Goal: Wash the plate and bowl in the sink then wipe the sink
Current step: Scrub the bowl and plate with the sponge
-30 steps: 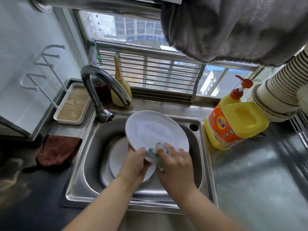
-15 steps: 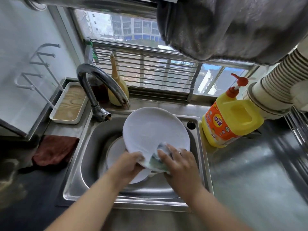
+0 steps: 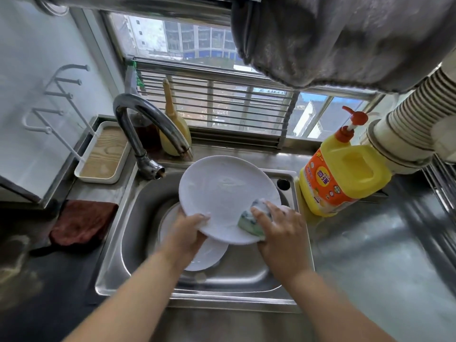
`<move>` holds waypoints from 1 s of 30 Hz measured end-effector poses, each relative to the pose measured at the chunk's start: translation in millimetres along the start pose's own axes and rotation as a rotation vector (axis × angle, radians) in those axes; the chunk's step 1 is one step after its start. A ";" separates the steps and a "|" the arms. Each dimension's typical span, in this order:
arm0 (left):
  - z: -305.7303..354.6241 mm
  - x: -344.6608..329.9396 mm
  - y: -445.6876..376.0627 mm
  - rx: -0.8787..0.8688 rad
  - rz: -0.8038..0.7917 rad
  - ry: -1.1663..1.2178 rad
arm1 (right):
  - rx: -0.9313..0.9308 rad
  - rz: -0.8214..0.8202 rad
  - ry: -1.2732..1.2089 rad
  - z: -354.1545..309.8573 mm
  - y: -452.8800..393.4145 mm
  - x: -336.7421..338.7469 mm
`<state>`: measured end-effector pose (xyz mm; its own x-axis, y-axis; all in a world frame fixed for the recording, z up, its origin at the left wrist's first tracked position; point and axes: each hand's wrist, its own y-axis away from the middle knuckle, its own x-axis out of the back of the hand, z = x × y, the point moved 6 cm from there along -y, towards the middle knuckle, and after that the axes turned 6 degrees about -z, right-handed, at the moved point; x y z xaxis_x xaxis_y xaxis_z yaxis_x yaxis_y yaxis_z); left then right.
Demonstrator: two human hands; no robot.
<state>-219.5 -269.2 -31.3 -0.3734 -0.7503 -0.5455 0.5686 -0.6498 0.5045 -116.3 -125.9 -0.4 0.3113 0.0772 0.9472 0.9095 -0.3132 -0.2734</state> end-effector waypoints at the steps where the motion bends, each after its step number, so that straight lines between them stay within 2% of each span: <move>1: -11.0 -11.9 -0.3 -0.024 -0.007 0.057 | -0.004 0.003 -0.025 -13.4 -1.0 -2.9; 3: -23.9 -25.8 4.5 -0.022 -0.010 0.101 | 0.042 -0.011 -0.060 -28.2 3.2 -11.1; 6: -5.6 6.4 1.5 0.089 0.018 -0.020 | 0.154 -0.039 0.004 -0.4 13.5 -12.1; 8: 4.6 18.0 -1.5 0.092 -0.009 -0.043 | 0.092 -0.040 0.045 20.3 11.0 -7.0; 11: -16.3 -4.4 1.1 0.081 0.056 0.070 | -0.011 0.004 -0.038 -6.1 0.5 -5.0; 14: -27.9 -12.2 6.9 0.131 0.024 0.095 | 0.125 -0.038 -0.062 -31.5 7.8 -14.4; 16: -9.1 10.6 6.8 0.170 -0.017 -0.012 | 0.188 -0.045 -0.021 -10.6 12.2 -13.4; 18: 5.1 24.2 5.6 0.166 -0.037 -0.064 | 0.105 -0.038 0.033 14.0 9.5 -9.1; 20: -1.2 17.0 5.5 0.093 0.071 -0.015 | -0.017 -0.014 0.016 8.2 3.3 -7.1; 23: -26.6 -11.6 5.7 -0.009 0.130 0.082 | 0.026 -0.010 -0.053 -28.0 3.8 -14.1; 26: -13.2 8.8 2.8 0.098 0.093 -0.033 | 0.139 -0.064 -0.012 -9.1 12.3 -15.8; 28: -1.0 27.5 -2.0 0.144 0.038 -0.105 | 0.072 -0.061 0.038 19.1 13.0 -9.7; 30: -9.1 24.1 -0.4 0.131 0.118 -0.073 | -0.042 -0.047 0.022 20.5 8.7 -7.4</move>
<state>-222.0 -285.8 -50.7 -0.3652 -0.8257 -0.4298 0.5127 -0.5638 0.6475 -105.0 -109.8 -13.2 0.2617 0.0721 0.9625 0.9107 -0.3487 -0.2215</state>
